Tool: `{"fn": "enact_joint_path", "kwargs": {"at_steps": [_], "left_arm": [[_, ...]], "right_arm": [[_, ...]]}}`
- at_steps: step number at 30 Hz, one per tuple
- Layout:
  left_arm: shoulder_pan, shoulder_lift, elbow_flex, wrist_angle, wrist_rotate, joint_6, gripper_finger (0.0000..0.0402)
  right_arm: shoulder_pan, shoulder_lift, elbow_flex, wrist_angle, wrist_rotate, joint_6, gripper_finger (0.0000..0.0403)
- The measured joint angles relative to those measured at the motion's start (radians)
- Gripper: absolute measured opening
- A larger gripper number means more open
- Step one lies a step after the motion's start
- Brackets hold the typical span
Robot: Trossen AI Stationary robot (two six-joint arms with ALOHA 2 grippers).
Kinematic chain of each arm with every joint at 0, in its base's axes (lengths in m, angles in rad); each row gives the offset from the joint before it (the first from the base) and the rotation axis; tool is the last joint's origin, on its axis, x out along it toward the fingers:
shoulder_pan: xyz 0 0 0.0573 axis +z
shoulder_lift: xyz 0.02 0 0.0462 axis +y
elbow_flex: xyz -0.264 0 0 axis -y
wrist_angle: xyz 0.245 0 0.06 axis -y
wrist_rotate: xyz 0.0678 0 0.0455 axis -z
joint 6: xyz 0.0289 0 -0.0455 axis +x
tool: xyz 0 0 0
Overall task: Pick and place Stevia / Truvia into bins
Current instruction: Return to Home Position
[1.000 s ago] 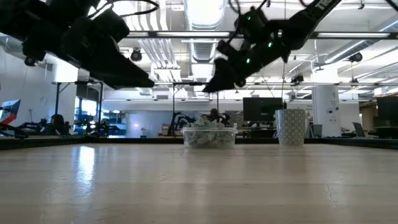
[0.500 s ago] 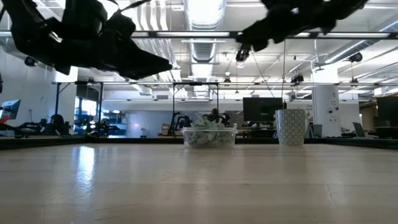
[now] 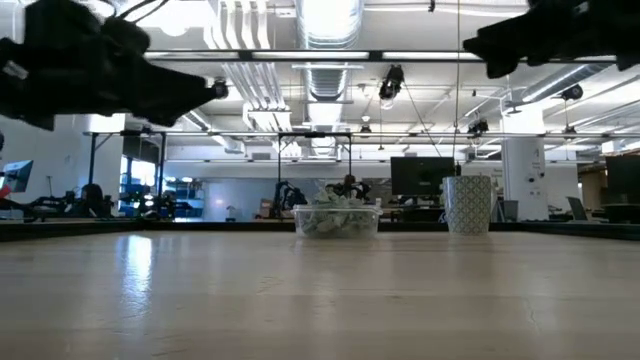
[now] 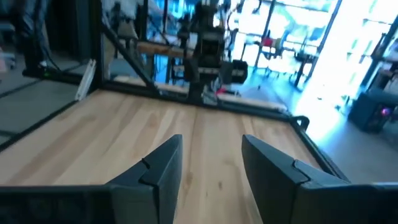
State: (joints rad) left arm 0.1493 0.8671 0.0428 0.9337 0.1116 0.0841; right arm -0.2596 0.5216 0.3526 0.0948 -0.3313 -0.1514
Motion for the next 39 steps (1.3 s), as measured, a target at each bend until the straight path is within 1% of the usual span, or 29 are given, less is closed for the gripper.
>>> {"fn": "enact_joint_path", "kwargs": {"at_steps": [1, 2, 4, 6, 10, 13, 20, 23, 27, 29, 31, 39], "left_arm": [[0.0, -0.039, -0.027, 0.0, 0.0, -0.011, 0.0199], [0.0, -0.07, -0.034, -0.033, 0.0, -0.024, 0.0199], [-0.002, -0.135, -0.032, -0.137, -0.001, -0.028, 0.0199], [-0.006, -0.187, -0.033, -0.181, -0.001, -0.041, 0.0199], [-0.024, -0.251, -0.034, -0.226, -0.004, -0.068, 0.0199], [-0.046, -0.301, -0.035, -0.254, -0.004, -0.058, 0.0199], [-0.092, -0.402, -0.035, -0.392, -0.015, -0.062, 0.0199], [-0.115, -0.445, -0.035, -0.436, -0.017, -0.072, 0.0199], [-0.145, -0.507, -0.035, -0.499, -0.023, -0.072, 0.0199], [-0.157, -0.537, -0.036, -0.537, -0.042, -0.072, 0.0199], [-0.166, -0.569, -0.036, -0.58, -0.043, -0.071, 0.0199], [-0.207, -0.717, -0.036, -0.722, -0.044, -0.077, 0.0199]], "right_arm": [[0.0, -0.032, -0.015, 0.0, 0.0, 0.01, 0.0157], [0.0, -0.06, -0.029, 0.0, 0.001, 0.018, 0.0156], [0.0, -0.106, -0.055, -0.002, 0.002, 0.029, 0.0153], [0.0, -0.149, -0.082, -0.002, 0.002, 0.048, 0.0151], [0.0, -0.224, -0.143, -0.001, 0.002, 0.085, 0.0151], [0.0, -0.273, -0.186, -0.002, 0.014, 0.118, 0.0153], [0.0, -0.372, -0.255, -0.012, 0.015, 0.183, 0.0148], [0.0, -0.411, -0.283, -0.013, -0.025, 0.197, 0.0145], [0.001, -0.473, -0.327, -0.014, -0.119, 0.208, 0.0143], [0.003, -0.502, -0.341, -0.026, -0.133, 0.219, 0.0144], [0.009, -0.521, -0.342, -0.033, -0.14, 0.226, 0.0146], [0.053, -0.519, -0.342, -0.035, -0.152, 0.213, 0.014]]}}
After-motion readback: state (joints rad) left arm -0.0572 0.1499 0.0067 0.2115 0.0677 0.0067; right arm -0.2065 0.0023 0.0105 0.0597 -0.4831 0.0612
